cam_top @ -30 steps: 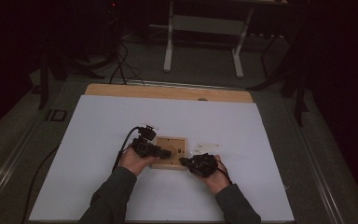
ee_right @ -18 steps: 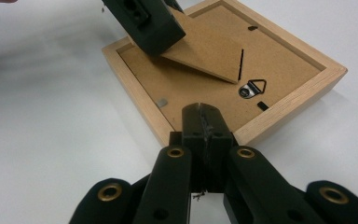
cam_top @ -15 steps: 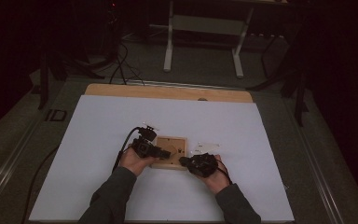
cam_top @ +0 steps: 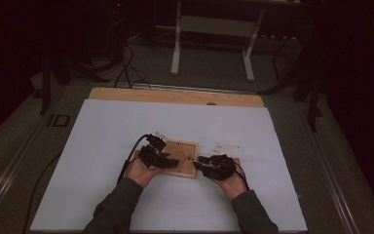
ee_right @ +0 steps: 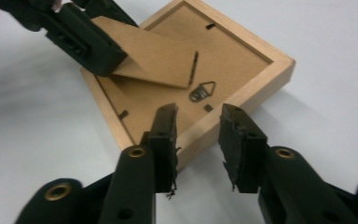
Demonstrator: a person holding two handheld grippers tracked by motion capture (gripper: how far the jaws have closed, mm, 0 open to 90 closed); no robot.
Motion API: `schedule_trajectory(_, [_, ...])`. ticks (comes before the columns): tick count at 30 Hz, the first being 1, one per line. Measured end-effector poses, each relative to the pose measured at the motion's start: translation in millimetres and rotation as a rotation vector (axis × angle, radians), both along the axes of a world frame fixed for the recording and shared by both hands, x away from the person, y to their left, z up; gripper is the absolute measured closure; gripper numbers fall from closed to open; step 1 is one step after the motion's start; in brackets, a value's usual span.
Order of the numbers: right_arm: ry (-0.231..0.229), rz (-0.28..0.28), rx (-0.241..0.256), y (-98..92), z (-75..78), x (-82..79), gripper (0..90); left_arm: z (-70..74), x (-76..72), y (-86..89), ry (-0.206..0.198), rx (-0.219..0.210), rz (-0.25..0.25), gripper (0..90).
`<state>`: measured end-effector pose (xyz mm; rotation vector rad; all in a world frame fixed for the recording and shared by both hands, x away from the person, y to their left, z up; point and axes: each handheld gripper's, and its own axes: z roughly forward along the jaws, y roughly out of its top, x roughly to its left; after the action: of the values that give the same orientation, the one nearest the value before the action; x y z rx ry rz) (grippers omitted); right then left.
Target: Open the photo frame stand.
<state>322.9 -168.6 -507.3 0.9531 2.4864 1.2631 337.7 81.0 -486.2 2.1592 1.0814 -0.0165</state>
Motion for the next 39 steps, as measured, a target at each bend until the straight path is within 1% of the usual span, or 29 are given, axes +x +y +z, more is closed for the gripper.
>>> schedule_trajectory(3, [0.01, -0.014, 0.008, -3.5, 1.9, 1.6, 60.9, -0.5, -3.8, -0.1, -0.031, 0.0, -0.005, 56.7])
schedule_trajectory(4, [0.016, -0.017, 0.014, -4.5, 2.6, 2.2, 59.0, -0.4, -4.7, 0.0, -0.036, 0.001, -0.008, 56.7])
schedule_trajectory(6, [0.025, -0.014, 0.02, -6.1, 3.4, 3.0, 56.6, -0.3, -7.4, -0.3, -0.058, 0.004, -0.013, 56.8])
schedule_trajectory(7, [0.033, -0.014, 0.027, -6.9, 3.5, 3.5, 55.2, 0.0, -9.5, -0.6, -0.075, 0.006, -0.017, 56.8])
schedule_trajectory(10, [0.054, -0.02, 0.036, -8.7, 2.5, 5.9, 52.8, 0.3, -12.9, -0.7, -0.096, 0.012, -0.022, 56.8])
schedule_trajectory(11, [0.06, -0.02, 0.039, -9.1, 2.3, 6.7, 52.3, 0.0, -14.5, -0.8, -0.11, 0.011, -0.025, 56.8])
schedule_trajectory(14, [0.067, -0.022, 0.05, -9.4, 1.7, 9.7, 49.7, -0.7, -17.7, -0.3, -0.128, 0.01, -0.027, 56.9])
schedule_trajectory(21, [0.077, -0.041, 0.084, -8.9, 5.5, 19.2, 46.4, -3.5, -27.0, 0.5, -0.186, -0.001, -0.022, 56.9])
schedule_trajectory(23, [0.08, -0.045, 0.091, -8.1, 7.1, 22.5, 45.8, -4.1, -29.9, 1.0, -0.208, -0.003, -0.026, 57.0])
schedule_trajectory(25, [0.086, -0.046, 0.095, -7.0, 8.2, 25.9, 45.3, -4.6, -32.0, 0.8, -0.221, -0.01, -0.023, 57.1])
schedule_trajectory(29, [0.1, -0.049, 0.108, -5.1, 9.6, 31.7, 43.9, -5.7, -36.5, 1.2, -0.258, -0.007, -0.032, 57.2])
schedule_trajectory(32, [0.115, -0.058, 0.114, -4.1, 9.6, 36.2, 42.0, -6.2, -39.3, 1.2, -0.279, -0.008, -0.036, 57.2])
schedule_trajectory(34, [0.128, -0.061, 0.121, -4.3, 9.2, 38.5, 40.3, -6.1, -40.2, 1.1, -0.285, -0.007, -0.037, 57.2])
schedule_trajectory(36, [0.15, -0.055, 0.129, -4.5, 7.4, 40.8, 39.2, -6.2, -41.1, 1.2, -0.296, -0.005, -0.043, 57.2])
schedule_trajectory(37, [0.153, -0.055, 0.13, -4.5, 6.7, 41.2, 38.9, -6.1, -42.1, 1.0, -0.304, -0.009, -0.044, 57.2])
schedule_trajectory(39, [0.179, -0.05, 0.148, -4.2, 4.6, 43.2, 37.9, -6.1, -43.4, 0.8, -0.318, -0.006, -0.051, 57.3])
